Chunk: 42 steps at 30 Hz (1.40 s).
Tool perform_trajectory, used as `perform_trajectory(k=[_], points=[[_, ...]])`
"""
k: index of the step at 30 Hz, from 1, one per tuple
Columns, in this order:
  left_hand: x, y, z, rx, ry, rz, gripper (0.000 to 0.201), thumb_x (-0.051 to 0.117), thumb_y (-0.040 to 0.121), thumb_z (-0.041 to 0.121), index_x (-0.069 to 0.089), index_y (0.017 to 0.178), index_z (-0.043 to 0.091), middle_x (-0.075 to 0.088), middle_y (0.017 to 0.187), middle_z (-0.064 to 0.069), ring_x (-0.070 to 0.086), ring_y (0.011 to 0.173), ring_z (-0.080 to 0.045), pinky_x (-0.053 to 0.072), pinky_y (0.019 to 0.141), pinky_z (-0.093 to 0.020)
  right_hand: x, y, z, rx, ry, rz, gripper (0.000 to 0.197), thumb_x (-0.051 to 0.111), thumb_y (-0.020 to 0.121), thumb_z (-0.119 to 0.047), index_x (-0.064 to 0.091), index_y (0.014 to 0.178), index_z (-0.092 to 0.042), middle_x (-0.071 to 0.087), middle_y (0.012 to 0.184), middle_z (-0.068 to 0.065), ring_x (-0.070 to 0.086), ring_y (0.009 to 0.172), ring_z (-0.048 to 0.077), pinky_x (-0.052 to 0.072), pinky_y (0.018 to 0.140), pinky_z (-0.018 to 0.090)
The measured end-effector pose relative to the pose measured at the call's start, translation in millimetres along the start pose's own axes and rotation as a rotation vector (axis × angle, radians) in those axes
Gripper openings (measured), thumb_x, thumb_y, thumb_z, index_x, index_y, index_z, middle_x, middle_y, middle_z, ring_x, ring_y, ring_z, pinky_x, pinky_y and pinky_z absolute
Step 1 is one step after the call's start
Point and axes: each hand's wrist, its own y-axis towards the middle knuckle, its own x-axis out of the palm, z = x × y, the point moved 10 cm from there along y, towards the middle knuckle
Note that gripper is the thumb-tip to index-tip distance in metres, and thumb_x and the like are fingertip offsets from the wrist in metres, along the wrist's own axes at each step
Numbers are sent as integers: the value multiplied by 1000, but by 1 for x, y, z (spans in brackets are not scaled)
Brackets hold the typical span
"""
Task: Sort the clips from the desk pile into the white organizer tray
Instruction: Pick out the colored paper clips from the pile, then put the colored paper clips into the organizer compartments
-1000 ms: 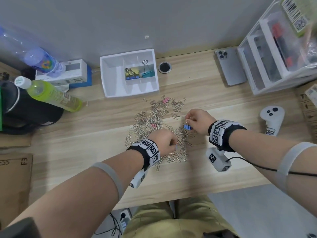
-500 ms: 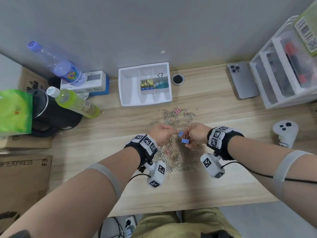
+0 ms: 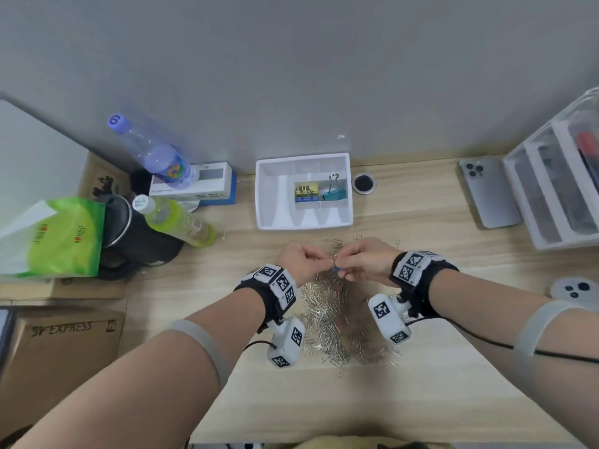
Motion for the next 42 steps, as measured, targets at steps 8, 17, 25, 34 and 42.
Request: perform_trajectory(k=[8,17,25,34,42], points=[[-40,43,8,-156,-60,91,10,67,85,23,71,89,14,56,66,2,48,53,-11,38,47,-20,-22,28,-57,-86,-91,235,5,71,81,-4,75,78,-3,71,71,13,64,64,19,54,71,31],[-47,88,33,-52,350,39,41,51,84,-2,54,123,13,46,120,-5,56,77,-21,46,54,-25,-25,42,-120,-330,-929,512,16,59,82,-6,75,83,-9,72,88,9,65,86,28,55,82,38],[-38,91,33,88,478,58,41,56,86,1,56,125,12,54,123,-10,57,106,-23,44,87,-23,-22,44,-109,-335,-941,481,22,57,86,-12,75,98,-16,72,102,6,64,96,28,53,87,35],[-39,74,45,195,497,76,48,51,84,-7,61,127,14,54,133,-6,52,123,-21,33,96,-16,-37,28,-98,-364,-912,435,12,59,83,-19,69,89,-20,68,83,-3,63,77,19,56,76,37],[-41,55,39,198,489,130,24,51,84,1,65,100,12,60,101,-3,60,89,-19,52,81,-29,-85,6,-70,-259,-891,539,19,56,82,-13,66,97,-18,68,92,2,62,85,24,54,78,37]])
